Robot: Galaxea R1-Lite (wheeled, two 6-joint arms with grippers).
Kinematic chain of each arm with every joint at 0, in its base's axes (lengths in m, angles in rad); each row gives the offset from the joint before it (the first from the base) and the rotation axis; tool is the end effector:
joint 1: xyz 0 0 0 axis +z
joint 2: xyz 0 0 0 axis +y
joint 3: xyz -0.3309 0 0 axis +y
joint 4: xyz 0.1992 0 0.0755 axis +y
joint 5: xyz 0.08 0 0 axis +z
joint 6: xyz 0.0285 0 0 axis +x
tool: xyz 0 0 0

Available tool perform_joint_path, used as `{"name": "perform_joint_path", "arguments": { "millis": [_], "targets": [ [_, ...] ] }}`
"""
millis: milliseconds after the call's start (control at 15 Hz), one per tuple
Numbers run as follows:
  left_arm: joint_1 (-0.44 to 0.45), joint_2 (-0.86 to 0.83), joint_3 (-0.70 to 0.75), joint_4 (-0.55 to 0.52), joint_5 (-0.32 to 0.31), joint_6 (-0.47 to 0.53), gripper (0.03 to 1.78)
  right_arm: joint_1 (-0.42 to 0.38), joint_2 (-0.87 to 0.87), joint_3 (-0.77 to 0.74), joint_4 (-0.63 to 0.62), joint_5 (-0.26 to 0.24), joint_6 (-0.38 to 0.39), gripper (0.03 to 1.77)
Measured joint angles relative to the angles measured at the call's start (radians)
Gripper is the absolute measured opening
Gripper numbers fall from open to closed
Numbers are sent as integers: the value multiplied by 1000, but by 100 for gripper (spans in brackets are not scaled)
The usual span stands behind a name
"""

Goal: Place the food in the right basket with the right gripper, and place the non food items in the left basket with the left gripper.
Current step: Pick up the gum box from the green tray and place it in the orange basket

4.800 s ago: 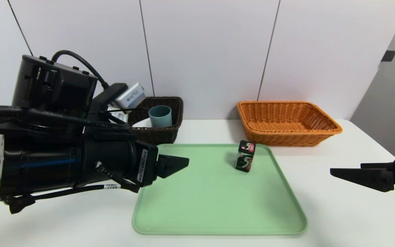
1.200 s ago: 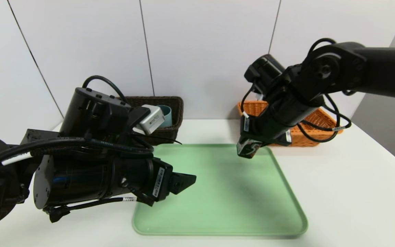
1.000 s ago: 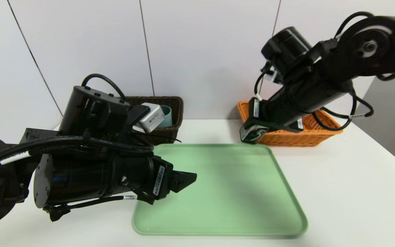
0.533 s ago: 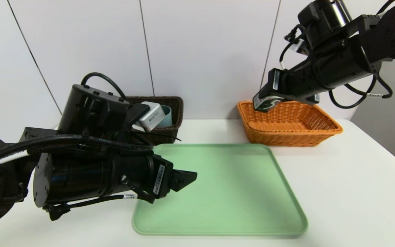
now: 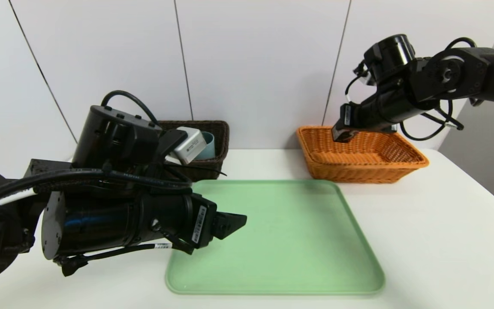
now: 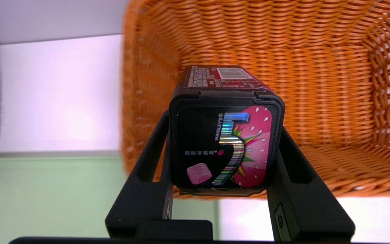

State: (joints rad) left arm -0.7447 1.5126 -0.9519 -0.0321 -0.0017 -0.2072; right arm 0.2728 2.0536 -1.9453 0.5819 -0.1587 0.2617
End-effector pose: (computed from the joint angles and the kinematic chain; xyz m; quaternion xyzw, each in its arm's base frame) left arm 0.2083 -0.1920 0.2336 0.0014 0.2785 -0.3249 0.9038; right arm 0.4280 0.1151 0.2778 0.0508 0.3346 0.0101 0.9409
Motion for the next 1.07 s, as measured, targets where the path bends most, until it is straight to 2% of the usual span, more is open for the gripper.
{"name": "perform_joint_path", "arguments": {
  "millis": [200,467,1000,1067],
  "targets": [
    [0,0,0,0,0,-1,169,-53,51,-1,-8,1,-43,74],
    [0,1,1,-1,0,0,169,-100,93,-1,-9,2,-64,74],
    [-1,3,1,-1,0,-1,169,-114,140,-3,-9,1,-67,74],
    [-1,3,1,-1,0,-1,169,-114,144,-3,-9,2,-68,85]
  ]
}}
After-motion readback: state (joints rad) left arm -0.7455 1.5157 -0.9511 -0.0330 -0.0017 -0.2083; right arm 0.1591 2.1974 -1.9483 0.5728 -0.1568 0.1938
